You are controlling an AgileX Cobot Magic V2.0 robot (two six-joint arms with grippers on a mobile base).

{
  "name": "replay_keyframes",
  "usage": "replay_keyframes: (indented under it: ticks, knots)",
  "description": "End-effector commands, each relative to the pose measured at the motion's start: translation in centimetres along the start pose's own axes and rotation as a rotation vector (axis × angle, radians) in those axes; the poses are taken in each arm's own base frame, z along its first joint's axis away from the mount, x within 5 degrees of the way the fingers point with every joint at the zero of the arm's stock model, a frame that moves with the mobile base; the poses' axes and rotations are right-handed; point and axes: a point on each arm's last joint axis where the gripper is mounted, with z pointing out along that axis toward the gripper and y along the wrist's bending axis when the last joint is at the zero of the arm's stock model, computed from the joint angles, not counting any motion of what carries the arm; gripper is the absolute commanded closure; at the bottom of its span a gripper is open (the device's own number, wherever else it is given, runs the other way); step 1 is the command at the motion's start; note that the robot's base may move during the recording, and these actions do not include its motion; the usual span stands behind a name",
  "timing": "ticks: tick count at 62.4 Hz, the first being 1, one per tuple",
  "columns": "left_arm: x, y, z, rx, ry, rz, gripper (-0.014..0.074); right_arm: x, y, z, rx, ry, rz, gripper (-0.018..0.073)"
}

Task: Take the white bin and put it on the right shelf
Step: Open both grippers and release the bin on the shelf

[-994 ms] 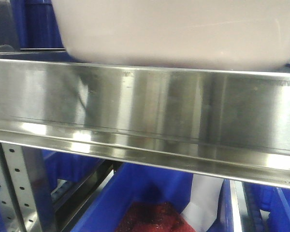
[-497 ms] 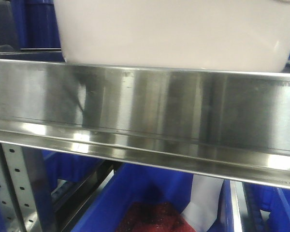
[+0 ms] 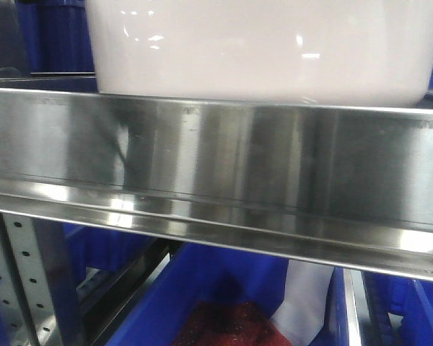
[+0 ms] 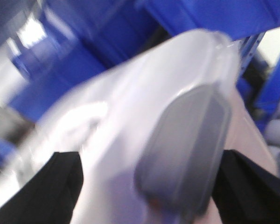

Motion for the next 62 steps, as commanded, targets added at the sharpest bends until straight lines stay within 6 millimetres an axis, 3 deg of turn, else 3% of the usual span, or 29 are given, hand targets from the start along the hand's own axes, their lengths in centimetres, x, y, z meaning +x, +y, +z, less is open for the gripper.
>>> replay_keyframes:
  ticks: [1,25,40,46,53,59,62]
  knots:
    - [-1.2,-3.2,-1.1,0.036,0.000,0.101,0.0043,-1.7,2.4,-0.9,-0.028,-0.022,-0.126,-0.0073]
    - [-3.2,-4.7,-3.6,-0.265,0.106,0.320,0.0062,-3.2,2.8,-2.9,0.234,0.008,-0.398,-0.0073]
    - [-2.7,-7.4,-6.0,-0.321,0.119,0.428,0.0076,-2.8,6.1,-6.1,0.246,-0.050,-0.514,-0.0065]
    - [-1.9,-8.6,-7.1,-0.335,0.152,0.466,0.0143,-2.3,7.8,-7.6,0.224,-0.074,-0.540,0.0017]
    - [-1.2,-10.0,-8.3,-0.344,0.170,0.499,0.0270,-1.6,9.8,-9.4,0.191,-0.100,-0.586,0.0233]
    - [-0.7,-11.2,-9.3,-0.362,0.152,0.510,0.0422,-0.6,11.4,-11.0,0.160,-0.110,-0.624,0.0487]
    - [-0.6,-11.5,-9.7,-0.382,0.144,0.506,0.0503,-0.2,11.8,-11.4,0.148,-0.106,-0.631,0.0504]
